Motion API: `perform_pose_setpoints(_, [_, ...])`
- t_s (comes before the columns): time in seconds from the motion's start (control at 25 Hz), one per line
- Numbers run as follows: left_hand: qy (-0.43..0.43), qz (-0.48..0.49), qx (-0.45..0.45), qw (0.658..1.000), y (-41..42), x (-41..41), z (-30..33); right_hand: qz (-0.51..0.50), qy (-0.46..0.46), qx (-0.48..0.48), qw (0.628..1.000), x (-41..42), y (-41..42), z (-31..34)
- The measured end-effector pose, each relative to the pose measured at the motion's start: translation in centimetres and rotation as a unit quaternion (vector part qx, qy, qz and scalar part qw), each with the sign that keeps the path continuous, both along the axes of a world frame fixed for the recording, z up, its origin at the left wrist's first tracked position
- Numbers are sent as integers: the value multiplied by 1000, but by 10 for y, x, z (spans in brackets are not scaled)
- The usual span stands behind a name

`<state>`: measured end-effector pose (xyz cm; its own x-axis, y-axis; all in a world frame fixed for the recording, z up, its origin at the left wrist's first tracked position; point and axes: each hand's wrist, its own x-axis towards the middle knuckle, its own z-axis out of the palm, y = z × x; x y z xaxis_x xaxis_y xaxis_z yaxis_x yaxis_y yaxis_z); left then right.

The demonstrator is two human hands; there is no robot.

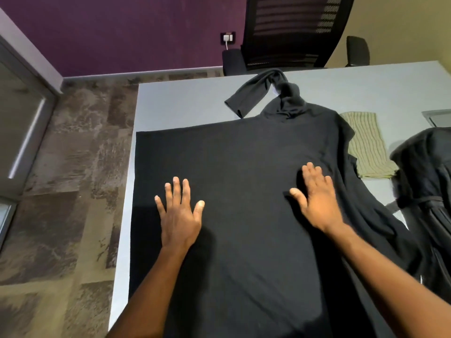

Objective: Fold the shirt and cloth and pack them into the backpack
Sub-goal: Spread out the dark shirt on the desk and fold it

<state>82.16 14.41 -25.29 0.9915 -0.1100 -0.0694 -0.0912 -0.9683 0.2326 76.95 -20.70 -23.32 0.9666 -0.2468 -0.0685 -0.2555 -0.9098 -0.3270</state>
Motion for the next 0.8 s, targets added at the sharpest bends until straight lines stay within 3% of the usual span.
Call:
perform_pose_setpoints(0.12, [11,-30,6,999,-33,-64,5,57,4,49,997,-37,86,-6])
perform_pose_setpoints(0.24, [18,-59,38,997,-48,-102,1,89,15,1,996,-65,137,-20])
perform_pose_setpoints(0.52, [-14,-35,44,998,26,-109,-10,9,25,-57,998,-80,61,-24])
perform_pose_setpoints(0.68, [0,3,12,1000,65,-129,-5,75,59,-58,994,-116,45,-2])
perform_pose_setpoints(0.8, [-8,-4,-15,1000,30,-175,10,78,59,-26,995,-156,81,5])
